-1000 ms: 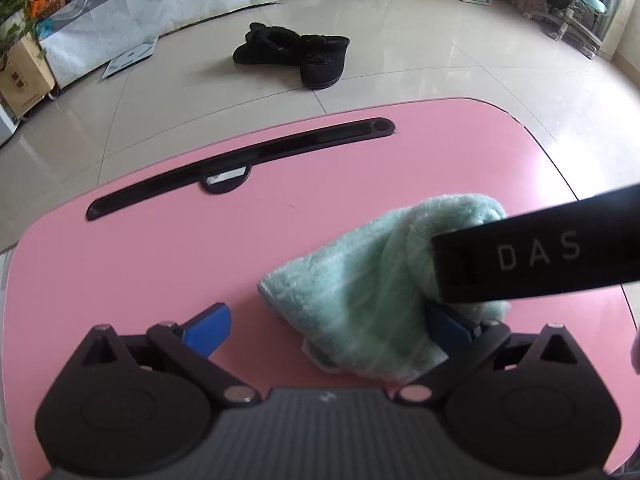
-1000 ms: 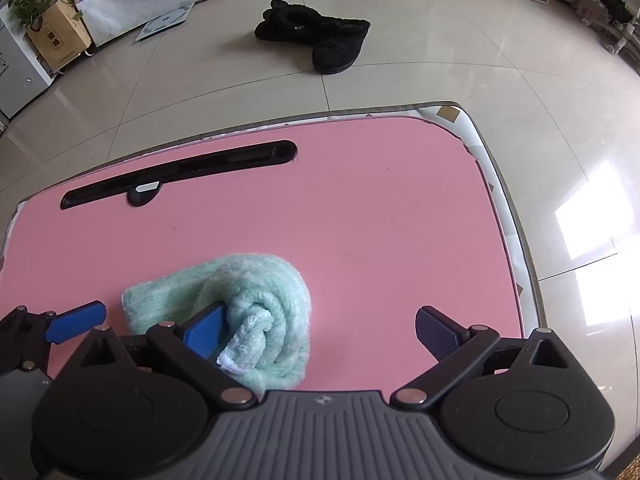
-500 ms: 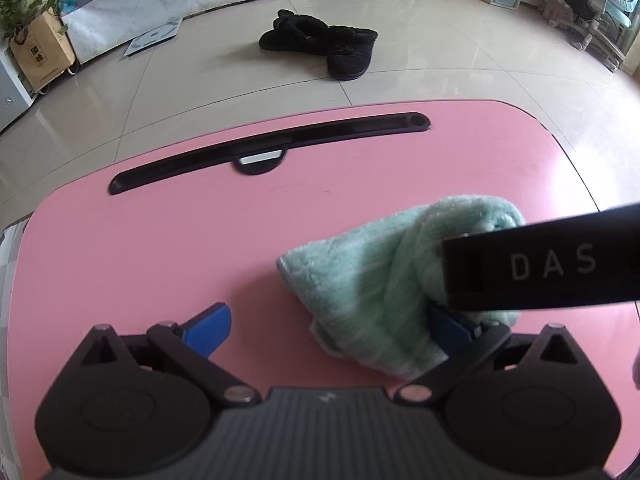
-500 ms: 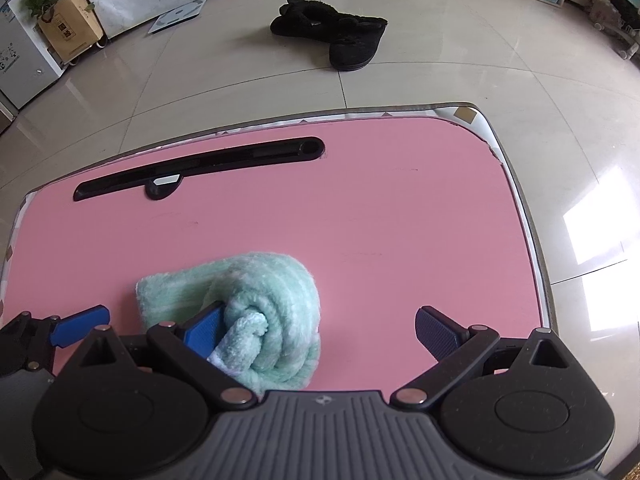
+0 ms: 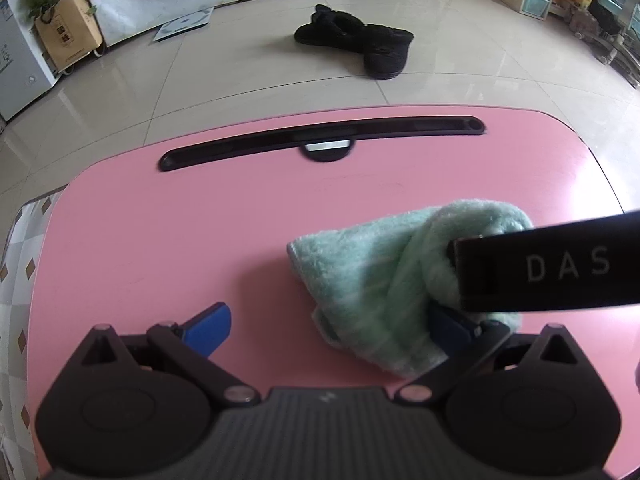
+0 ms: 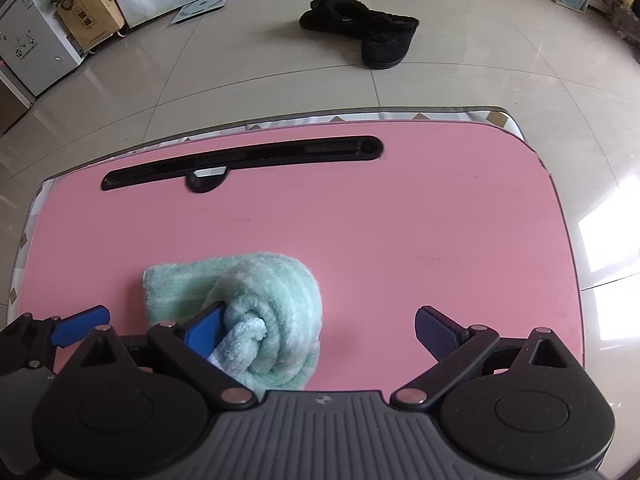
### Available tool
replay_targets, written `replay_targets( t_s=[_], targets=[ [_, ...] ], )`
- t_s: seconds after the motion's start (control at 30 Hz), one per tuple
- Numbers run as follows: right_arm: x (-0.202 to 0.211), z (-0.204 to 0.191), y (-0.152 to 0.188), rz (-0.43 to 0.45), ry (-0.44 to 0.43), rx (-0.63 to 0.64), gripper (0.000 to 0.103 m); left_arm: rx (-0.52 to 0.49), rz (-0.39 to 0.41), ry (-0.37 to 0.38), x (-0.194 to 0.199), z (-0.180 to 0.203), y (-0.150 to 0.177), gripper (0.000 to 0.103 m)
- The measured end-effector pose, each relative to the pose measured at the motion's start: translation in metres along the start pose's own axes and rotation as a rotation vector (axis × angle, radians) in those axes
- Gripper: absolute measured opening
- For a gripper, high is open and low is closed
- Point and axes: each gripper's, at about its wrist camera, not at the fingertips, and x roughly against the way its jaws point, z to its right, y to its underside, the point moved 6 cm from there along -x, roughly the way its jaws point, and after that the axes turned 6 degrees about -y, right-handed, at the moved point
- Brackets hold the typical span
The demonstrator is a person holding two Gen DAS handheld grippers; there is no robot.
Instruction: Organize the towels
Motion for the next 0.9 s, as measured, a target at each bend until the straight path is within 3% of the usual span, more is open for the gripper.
replay_targets(
  t_s=[0.9],
  targets=[
    [-0.026,-0.069,-0.012,-0.015,-0.062,0.073,0.098,0.115,-0.042,-0.075,-0.005,-0.067,0.004,0.103]
  ],
)
